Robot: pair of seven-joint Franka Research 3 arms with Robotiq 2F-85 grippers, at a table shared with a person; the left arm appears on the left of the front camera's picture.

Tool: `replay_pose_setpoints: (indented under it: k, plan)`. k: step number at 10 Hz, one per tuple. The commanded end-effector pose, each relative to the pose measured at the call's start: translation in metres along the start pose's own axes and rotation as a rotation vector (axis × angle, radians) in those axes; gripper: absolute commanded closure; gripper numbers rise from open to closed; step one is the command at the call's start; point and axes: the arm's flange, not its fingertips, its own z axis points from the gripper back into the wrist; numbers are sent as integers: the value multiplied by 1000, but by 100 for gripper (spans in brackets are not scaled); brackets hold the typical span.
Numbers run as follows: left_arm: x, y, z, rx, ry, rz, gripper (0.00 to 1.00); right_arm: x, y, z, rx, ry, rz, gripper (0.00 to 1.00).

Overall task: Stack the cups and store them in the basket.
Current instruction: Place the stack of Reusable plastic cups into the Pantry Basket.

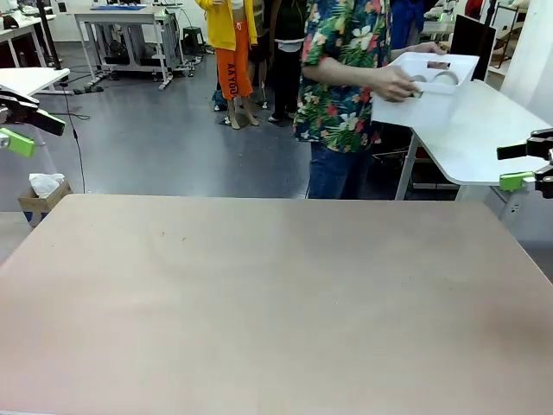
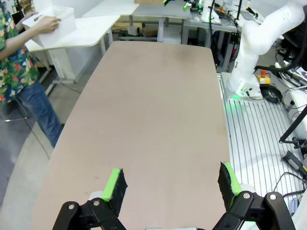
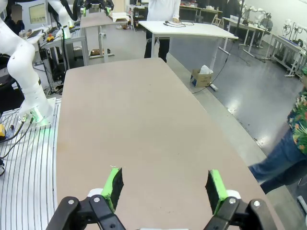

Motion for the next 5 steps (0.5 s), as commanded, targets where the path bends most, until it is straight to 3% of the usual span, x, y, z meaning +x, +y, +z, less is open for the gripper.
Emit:
replay_pose_setpoints:
  k: [1, 5]
  plan:
    - [3, -1, 0, -3, -12, 9, 0, 2, -3, -1, -12, -16, 9, 8]
    - [3, -1, 0, -3, -12, 9, 0, 2, -3, -1, -12, -16, 9, 8]
